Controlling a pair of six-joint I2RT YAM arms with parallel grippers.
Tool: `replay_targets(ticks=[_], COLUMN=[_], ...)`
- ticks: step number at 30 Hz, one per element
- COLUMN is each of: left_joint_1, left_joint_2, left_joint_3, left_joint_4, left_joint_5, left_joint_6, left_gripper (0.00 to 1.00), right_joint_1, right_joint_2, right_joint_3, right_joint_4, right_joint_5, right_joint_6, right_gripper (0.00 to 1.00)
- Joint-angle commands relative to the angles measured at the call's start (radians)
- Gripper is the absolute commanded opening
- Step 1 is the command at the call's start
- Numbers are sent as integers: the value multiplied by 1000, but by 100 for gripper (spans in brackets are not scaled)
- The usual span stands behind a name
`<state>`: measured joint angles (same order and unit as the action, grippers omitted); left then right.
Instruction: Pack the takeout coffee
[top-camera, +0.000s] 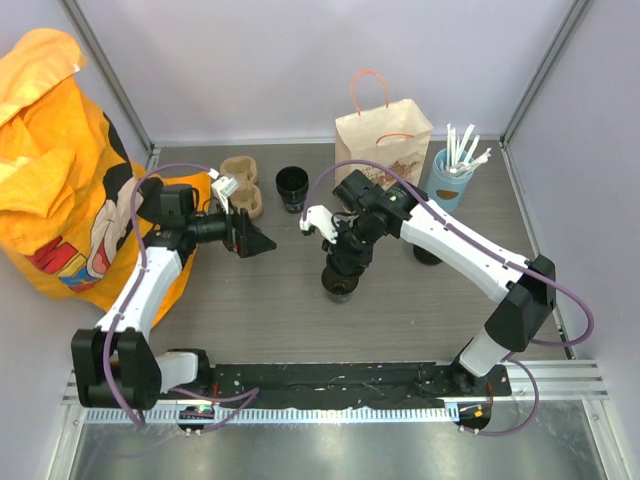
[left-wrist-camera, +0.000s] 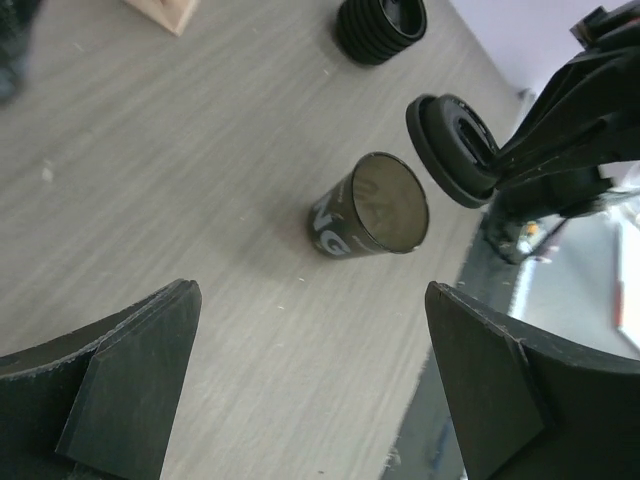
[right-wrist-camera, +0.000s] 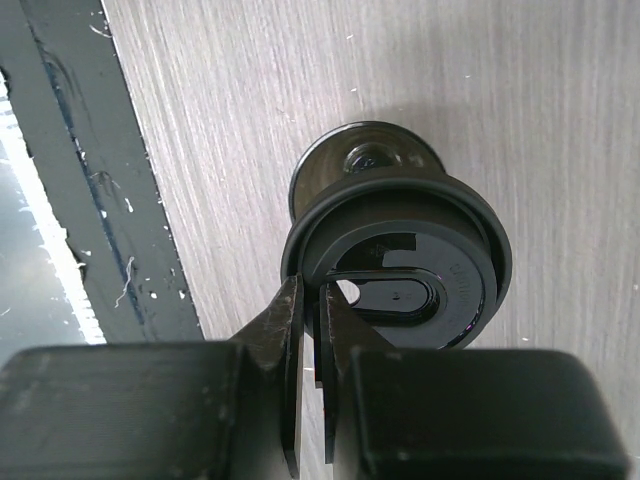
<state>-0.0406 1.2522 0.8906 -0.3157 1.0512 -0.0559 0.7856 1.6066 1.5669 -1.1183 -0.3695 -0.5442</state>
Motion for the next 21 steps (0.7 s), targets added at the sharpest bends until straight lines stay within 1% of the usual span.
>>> replay_targets(ticks=[1, 4, 7, 10, 11, 14, 16, 19, 21], left_joint_1=[-12, -12, -12, -12, -12, -10, -12, -10, -12], left_joint_2=[-102, -114, -122, -137, -145, -168, -152, -132, -145], left_joint_3=[-2, 37, 89, 128, 131, 101, 76, 64, 9], left_joint_4=[38, 14, -32, -103, -123, -109, -42, -77, -36], left_joint_5=[-97, -150, -160, -137, -100, -43, -49, -33, -25], left_joint_6=[103, 125, 142, 293, 385, 398, 282, 304, 301], left_gripper=[100, 100, 100, 100, 100, 100, 100, 100, 100], right_joint_1=[7, 7, 7, 7, 7, 7, 7, 10, 17], right_joint_2=[-25, -39, -48, -33, -27, -16, -10, 1, 10], right_joint_3=[5, -2, -18, -18, -18, -19, -19, -31, -41], right_joint_4=[-3, 2, 2, -1, -2, 6, 6, 14, 28], right_joint_5=[-26, -9, -20, -25, -28, -31, -32, -37, -29], right_joint_6=[27, 26, 24, 29, 30, 46, 49, 58, 76], right_gripper=[1, 1, 1, 1, 1, 1, 1, 1, 1])
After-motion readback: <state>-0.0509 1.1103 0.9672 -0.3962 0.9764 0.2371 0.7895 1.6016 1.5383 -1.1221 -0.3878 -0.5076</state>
